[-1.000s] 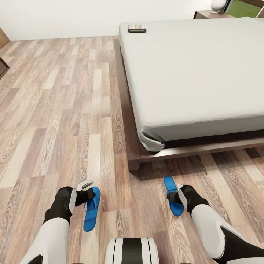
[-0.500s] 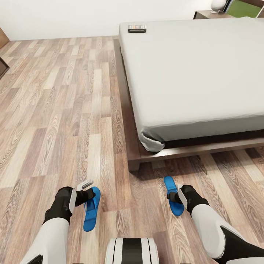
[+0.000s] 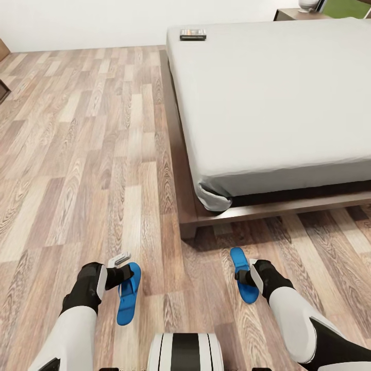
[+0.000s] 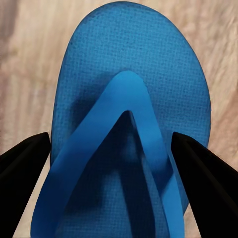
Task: In the bedroom, move the book from the bed onto either nightstand, and place the two sandals side by side next to the bed.
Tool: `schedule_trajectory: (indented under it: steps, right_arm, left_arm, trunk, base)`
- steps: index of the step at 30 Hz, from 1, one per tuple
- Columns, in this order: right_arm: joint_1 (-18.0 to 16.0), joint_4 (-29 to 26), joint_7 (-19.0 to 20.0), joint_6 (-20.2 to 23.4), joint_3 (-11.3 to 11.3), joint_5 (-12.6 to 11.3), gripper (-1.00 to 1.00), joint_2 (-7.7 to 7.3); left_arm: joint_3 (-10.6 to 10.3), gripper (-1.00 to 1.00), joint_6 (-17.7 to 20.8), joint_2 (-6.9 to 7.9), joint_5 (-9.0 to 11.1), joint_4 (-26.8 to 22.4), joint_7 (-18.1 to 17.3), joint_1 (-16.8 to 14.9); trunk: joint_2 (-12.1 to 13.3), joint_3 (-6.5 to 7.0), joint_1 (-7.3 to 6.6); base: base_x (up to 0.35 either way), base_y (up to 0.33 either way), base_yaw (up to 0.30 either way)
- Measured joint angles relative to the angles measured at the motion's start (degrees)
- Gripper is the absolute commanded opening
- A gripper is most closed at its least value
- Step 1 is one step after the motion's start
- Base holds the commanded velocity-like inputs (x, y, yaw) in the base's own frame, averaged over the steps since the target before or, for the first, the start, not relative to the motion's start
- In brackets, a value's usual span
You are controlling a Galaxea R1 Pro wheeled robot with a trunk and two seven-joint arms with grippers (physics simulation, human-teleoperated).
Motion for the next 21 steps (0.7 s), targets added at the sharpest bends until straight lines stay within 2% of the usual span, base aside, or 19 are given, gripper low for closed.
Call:
schedule_trajectory:
  steps: [21]
  right_arm:
    - [0.0,0.0,0.0,0.0,0.0,0.0,-1.0,0.0]
  left_arm:
    - [0.0,-1.0,0.0,0.17,0.1,0.1,0.0,0.0]
  trunk:
    - [0.0,-0.23,0.02]
  base:
    - [0.0,0.0,0.0]
